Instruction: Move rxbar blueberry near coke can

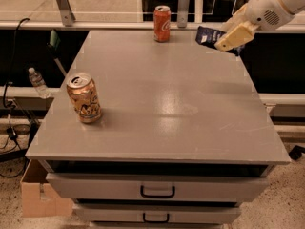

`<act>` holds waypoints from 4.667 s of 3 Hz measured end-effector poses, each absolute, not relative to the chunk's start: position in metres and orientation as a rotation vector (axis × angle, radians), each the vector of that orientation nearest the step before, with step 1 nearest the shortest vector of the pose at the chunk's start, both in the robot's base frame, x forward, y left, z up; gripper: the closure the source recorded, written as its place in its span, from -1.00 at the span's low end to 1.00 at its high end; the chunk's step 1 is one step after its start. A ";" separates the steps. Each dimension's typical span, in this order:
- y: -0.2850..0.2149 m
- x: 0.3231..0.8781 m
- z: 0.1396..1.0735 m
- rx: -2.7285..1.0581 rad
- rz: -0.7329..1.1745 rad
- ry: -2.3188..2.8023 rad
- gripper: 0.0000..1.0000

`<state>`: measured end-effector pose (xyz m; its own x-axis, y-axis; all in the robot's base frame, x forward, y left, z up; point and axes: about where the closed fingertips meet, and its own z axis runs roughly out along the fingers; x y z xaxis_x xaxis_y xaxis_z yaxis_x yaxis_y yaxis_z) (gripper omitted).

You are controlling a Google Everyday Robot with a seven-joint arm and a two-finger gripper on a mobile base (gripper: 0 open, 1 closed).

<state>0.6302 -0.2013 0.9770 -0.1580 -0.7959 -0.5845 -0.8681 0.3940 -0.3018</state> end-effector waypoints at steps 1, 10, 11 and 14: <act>-0.178 0.677 0.980 -1.365 0.142 1.922 1.00; -0.147 0.845 0.880 -0.986 0.251 2.159 -1.00; -0.161 0.842 0.899 -0.950 0.255 2.124 -1.00; -0.280 0.690 0.980 -1.058 0.347 1.845 -1.00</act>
Offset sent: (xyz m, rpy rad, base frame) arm 0.1691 0.0565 -0.0041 0.1960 -0.0916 -0.1415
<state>0.6901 -0.2799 0.9796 -0.1776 -0.5175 -0.8371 -0.7865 0.5859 -0.1954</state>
